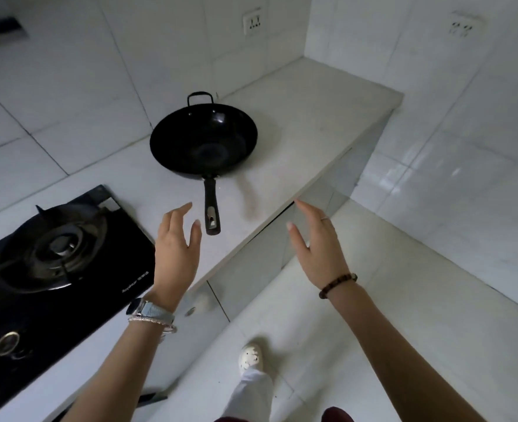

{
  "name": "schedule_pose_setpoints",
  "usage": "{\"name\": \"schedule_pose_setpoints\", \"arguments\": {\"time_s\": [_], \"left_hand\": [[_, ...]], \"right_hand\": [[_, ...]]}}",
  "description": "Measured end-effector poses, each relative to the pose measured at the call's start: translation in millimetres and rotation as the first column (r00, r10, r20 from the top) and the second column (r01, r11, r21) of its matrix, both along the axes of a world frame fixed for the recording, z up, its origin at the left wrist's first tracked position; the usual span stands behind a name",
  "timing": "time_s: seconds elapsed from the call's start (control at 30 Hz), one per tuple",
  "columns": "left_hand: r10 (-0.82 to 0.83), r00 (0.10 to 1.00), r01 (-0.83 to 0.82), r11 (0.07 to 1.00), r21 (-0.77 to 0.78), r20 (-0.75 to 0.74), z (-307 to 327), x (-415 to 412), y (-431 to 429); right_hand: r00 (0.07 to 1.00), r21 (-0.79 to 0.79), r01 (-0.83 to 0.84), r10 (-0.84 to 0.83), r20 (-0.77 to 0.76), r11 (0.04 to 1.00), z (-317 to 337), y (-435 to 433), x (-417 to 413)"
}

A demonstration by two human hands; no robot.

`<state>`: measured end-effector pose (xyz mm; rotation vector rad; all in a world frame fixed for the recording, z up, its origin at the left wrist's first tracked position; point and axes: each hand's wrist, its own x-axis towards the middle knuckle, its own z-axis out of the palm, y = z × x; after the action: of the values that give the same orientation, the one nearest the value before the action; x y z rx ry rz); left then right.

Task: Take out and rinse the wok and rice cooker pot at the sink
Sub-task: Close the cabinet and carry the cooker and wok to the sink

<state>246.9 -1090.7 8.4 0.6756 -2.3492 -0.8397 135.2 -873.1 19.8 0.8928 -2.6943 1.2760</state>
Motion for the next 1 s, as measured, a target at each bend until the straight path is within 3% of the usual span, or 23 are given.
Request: {"name": "schedule_pose_setpoints", "arguments": {"time_s": [0.17, 0.33, 0.47, 0.6, 0.7, 0.77, 0.83, 0.9, 1.0], "left_hand": [[0.058, 0.997, -0.067, 0.981, 0.183, 0.056, -17.9, -34.9, -41.9], [0.045, 0.986, -0.116, 0.873, 0.474, 0.158, -37.0, -78.3, -83.0], [-0.029, 0.953, -0.204, 0.679, 0.705, 0.303, -58.1, -112.5, -106.2], [-0.11, 0.918, -0.236, 0.621, 0.747, 0.381, -74.9, -146.5, -116.2], [-0.101, 0.954, -0.209, 0.455, 0.866, 0.283, -79.8, -165.6, -119.2], [-0.092, 0.976, -0.165, 0.29, 0.943, 0.199, -83.8, -174.0, -124.4], [-0.109, 0.986, -0.115, 0.123, 0.986, 0.129, -87.6, -179.0, -129.8], [-0.157, 0.982, -0.099, 0.016, 0.995, 0.1, -90.5, -183.6, -135.1], [-0.162, 0.984, -0.094, -0.082, 0.992, 0.08, -94.3, -193.2, -139.3]], "right_hand": [[0.984, -0.005, -0.083, 0.083, 0.158, 0.997, -9.6, -59.5, -34.4], [0.906, -0.071, -0.07, 0.093, 0.413, 0.995, -25.9, -123.2, -62.7], [0.741, -0.044, -0.055, 0.07, 0.667, 0.998, -44.4, -168.7, -76.9], [0.526, -0.05, -0.032, 0.06, 0.848, 0.998, -67.3, -202.1, -89.0], [0.433, -0.034, -0.019, 0.039, 0.9, 0.999, -77.8, -220.0, -97.9], [0.373, -0.018, -0.01, 0.021, 0.928, 1.0, -84.4, -229.8, -103.3], [0.256, -0.051, 0.055, 0.035, 0.966, 0.997, -88.0, -238.5, -107.1], [0.156, -0.095, 0.12, 0.076, 0.985, 0.988, -87.5, -246.0, -108.0], [0.144, -0.107, 0.102, 0.092, 0.985, 0.989, -91.2, -253.7, -105.3]]}}
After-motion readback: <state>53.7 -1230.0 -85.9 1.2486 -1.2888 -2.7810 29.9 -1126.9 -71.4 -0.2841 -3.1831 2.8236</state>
